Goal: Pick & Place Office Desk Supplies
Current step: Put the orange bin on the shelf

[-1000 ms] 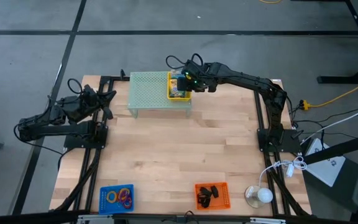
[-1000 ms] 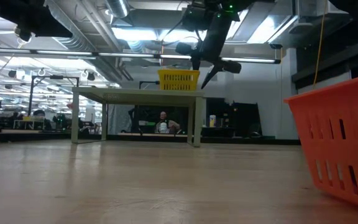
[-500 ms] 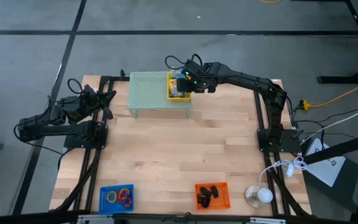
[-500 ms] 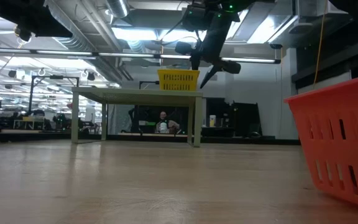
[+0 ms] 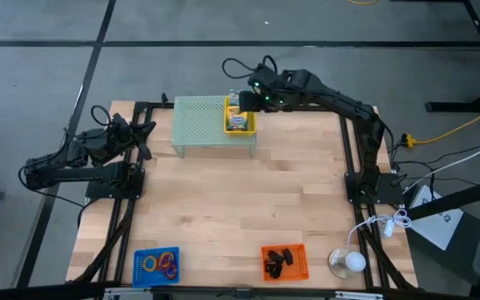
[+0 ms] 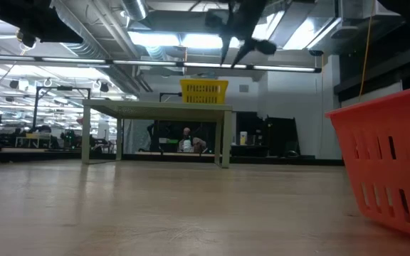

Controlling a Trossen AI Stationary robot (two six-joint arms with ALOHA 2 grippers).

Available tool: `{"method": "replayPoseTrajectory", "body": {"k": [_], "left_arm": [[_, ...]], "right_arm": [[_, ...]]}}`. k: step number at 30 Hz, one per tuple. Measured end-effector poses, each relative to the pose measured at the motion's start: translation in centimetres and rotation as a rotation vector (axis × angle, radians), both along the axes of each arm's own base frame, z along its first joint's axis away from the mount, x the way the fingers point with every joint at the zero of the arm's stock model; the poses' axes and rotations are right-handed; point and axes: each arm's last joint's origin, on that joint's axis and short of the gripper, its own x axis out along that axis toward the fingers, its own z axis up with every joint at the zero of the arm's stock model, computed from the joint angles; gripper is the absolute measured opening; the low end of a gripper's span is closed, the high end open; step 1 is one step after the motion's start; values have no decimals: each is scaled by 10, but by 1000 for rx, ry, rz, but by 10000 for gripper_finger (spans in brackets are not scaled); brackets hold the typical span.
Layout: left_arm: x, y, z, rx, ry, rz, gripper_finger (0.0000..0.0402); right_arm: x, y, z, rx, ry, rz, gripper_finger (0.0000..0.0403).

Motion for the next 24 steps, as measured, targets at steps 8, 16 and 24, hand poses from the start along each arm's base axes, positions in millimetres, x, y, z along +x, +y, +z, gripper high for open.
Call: {"method": "replayPoseTrajectory", "body": {"k": [8, 16, 24], "left_arm": [[1, -1, 0, -4, 3, -29, 4], [5, -7, -2, 20, 62, -310, 4], [8, -15, -1, -51, 15, -599, 4]], "right_arm": [[-23, 29, 44, -53, 81, 16, 121], [-23, 91, 49, -100, 173, 238, 121], [-20, 181, 48, -374, 252, 541, 121]]}}
